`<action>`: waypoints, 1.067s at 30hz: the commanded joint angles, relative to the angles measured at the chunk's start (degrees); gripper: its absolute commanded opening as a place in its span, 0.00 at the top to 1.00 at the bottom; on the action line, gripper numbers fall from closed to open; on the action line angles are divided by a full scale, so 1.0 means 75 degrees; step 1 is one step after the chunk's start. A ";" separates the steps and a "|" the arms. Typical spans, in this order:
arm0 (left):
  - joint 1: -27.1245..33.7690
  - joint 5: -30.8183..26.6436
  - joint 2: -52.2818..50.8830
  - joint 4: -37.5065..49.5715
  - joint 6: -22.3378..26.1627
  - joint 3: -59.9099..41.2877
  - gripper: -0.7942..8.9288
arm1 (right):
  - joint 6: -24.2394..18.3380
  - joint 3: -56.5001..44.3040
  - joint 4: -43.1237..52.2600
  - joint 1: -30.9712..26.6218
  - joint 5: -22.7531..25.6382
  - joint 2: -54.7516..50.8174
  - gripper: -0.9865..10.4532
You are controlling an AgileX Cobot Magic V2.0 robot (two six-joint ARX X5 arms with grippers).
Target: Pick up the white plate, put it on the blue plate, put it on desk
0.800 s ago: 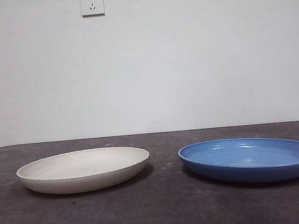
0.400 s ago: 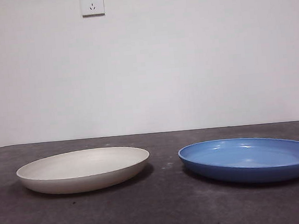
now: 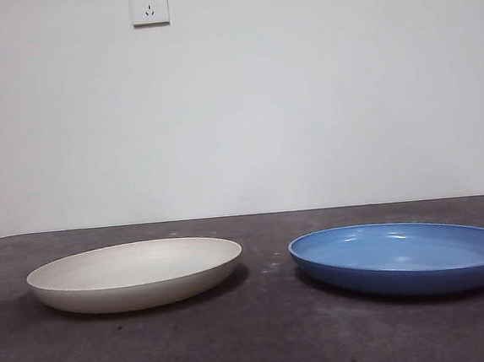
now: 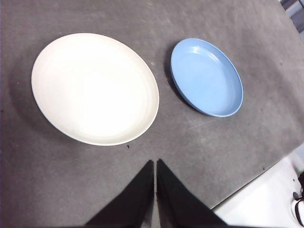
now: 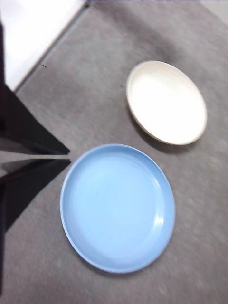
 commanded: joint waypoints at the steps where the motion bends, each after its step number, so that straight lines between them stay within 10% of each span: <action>1: -0.0070 0.0041 0.0041 0.0160 0.0289 0.0166 0.91 | -0.0219 0.0137 -0.0017 0.0187 -0.0029 0.0085 0.91; 8: -0.0070 0.0032 0.0041 0.0169 0.0289 0.0166 0.85 | -0.0227 0.0137 -0.0003 0.0326 -0.0026 0.0082 0.90; 14: -0.0070 0.0032 0.0041 0.0169 0.0259 0.0166 0.44 | -0.0143 0.0137 0.0079 0.0326 -0.0023 0.0082 0.60; 32: -0.0289 -0.1043 0.1107 0.0982 -0.0455 0.0172 0.44 | -0.0003 0.0137 0.0154 0.0326 -0.0026 0.0082 0.58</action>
